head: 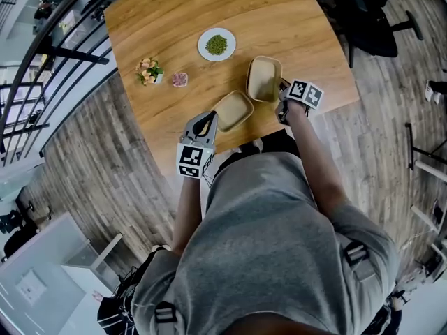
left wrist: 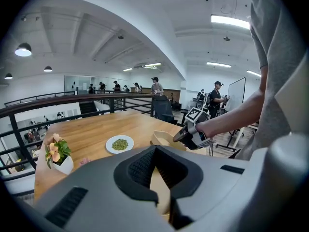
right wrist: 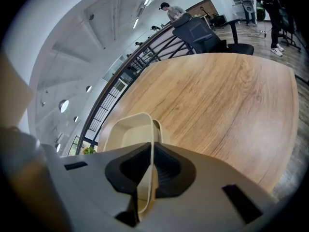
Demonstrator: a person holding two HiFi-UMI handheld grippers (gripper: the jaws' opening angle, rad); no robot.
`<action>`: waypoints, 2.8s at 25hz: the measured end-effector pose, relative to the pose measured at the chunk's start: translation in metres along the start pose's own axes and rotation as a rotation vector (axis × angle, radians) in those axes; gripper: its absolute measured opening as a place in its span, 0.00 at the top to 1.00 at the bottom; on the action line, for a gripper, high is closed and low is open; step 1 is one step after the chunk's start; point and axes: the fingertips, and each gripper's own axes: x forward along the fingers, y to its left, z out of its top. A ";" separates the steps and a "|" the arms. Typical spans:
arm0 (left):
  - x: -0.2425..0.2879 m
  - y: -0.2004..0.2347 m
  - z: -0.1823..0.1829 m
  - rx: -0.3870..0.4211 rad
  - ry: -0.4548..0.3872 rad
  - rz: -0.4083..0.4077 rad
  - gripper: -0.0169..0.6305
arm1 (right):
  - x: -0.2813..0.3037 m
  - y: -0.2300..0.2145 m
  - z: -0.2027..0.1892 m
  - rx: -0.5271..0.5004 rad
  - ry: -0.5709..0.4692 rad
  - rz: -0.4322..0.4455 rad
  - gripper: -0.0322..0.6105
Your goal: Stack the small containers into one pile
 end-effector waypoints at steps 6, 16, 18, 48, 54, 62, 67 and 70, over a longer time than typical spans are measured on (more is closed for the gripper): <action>0.003 0.003 -0.001 -0.021 0.030 0.002 0.95 | 0.009 0.003 0.004 -0.016 0.008 -0.020 0.91; 0.007 0.009 -0.001 -0.029 0.021 0.010 0.95 | 0.015 -0.001 0.000 -0.052 0.023 -0.036 0.89; 0.005 0.008 -0.001 -0.027 0.016 0.007 0.95 | 0.014 0.000 0.002 -0.067 0.015 -0.036 0.82; 0.015 -0.003 0.000 -0.082 0.064 0.140 0.95 | 0.043 -0.020 0.004 -0.118 0.217 0.078 0.71; 0.021 -0.009 0.003 -0.094 0.059 0.187 0.95 | 0.049 -0.015 -0.002 -0.192 0.298 0.110 0.78; 0.011 -0.013 -0.007 -0.148 0.042 0.290 0.95 | 0.057 -0.013 0.002 -0.416 0.372 0.075 0.89; 0.006 -0.019 -0.019 -0.198 0.063 0.339 0.95 | 0.061 -0.008 0.009 -0.555 0.436 0.086 0.89; 0.005 -0.018 -0.021 -0.215 0.037 0.372 0.95 | 0.065 -0.004 0.014 -0.632 0.457 0.097 0.89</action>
